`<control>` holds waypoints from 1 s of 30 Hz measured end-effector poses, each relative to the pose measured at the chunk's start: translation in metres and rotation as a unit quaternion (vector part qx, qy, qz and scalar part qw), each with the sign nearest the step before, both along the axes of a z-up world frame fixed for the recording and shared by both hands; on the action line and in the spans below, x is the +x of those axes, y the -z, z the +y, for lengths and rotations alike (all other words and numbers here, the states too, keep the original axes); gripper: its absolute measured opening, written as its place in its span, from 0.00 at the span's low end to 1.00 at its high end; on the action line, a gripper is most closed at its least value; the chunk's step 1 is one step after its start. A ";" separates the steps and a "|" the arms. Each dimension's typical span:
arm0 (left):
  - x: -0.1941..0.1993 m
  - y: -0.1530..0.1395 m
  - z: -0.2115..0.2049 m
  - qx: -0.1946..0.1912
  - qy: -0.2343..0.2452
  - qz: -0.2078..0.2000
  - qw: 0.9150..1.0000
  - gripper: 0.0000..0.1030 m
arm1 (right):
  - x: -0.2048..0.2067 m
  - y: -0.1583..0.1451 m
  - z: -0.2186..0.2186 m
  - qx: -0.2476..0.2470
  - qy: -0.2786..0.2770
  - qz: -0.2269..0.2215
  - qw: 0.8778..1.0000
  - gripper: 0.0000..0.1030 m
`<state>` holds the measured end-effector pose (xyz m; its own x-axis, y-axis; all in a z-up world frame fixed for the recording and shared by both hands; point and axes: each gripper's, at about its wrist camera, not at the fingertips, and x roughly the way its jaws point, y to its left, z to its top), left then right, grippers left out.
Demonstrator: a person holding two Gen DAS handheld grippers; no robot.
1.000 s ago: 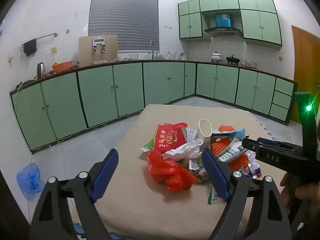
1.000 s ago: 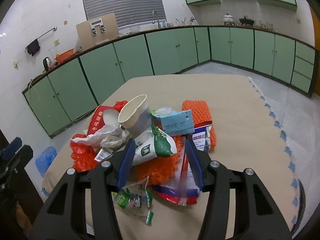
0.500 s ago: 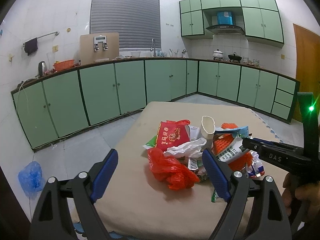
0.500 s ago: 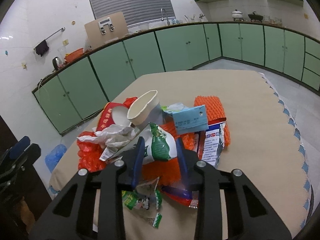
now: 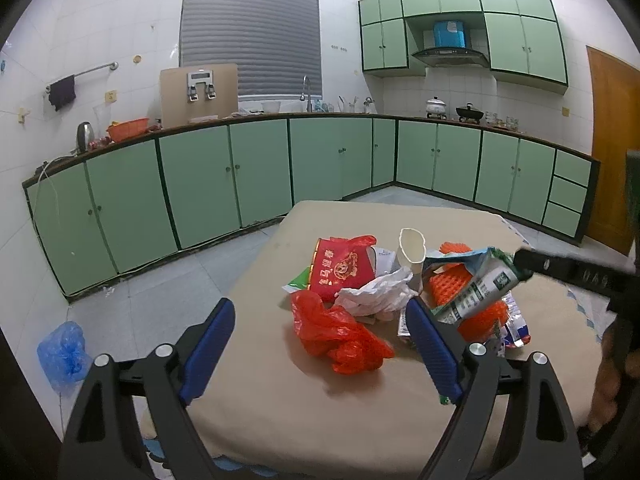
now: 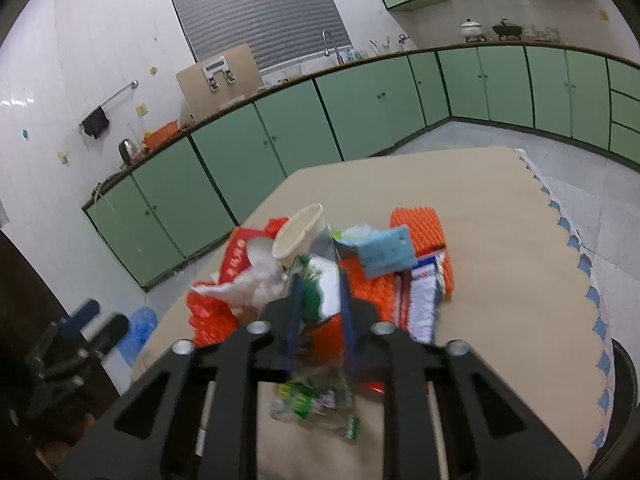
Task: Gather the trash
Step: 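Lift the milk carton and carry it over the black bin with the right tool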
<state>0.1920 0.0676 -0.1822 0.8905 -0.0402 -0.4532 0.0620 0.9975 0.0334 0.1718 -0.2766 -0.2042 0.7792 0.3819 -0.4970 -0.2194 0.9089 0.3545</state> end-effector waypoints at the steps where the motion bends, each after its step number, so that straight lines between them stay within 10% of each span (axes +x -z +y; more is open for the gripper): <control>1: 0.000 0.001 0.000 -0.001 0.000 0.000 1.000 0.83 | -0.001 -0.004 0.001 -0.001 -0.002 -0.005 1.000 0.10; 30: -0.010 0.005 -0.035 0.009 0.025 0.008 1.000 0.84 | -0.033 -0.022 -0.025 0.033 -0.007 -0.022 0.999 0.01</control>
<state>0.1823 0.0322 -0.1875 0.8807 -0.0760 -0.4676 0.1122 0.9924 0.0500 0.1387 -0.3017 -0.1821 0.7943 0.4238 -0.4353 -0.2493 0.8808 0.4026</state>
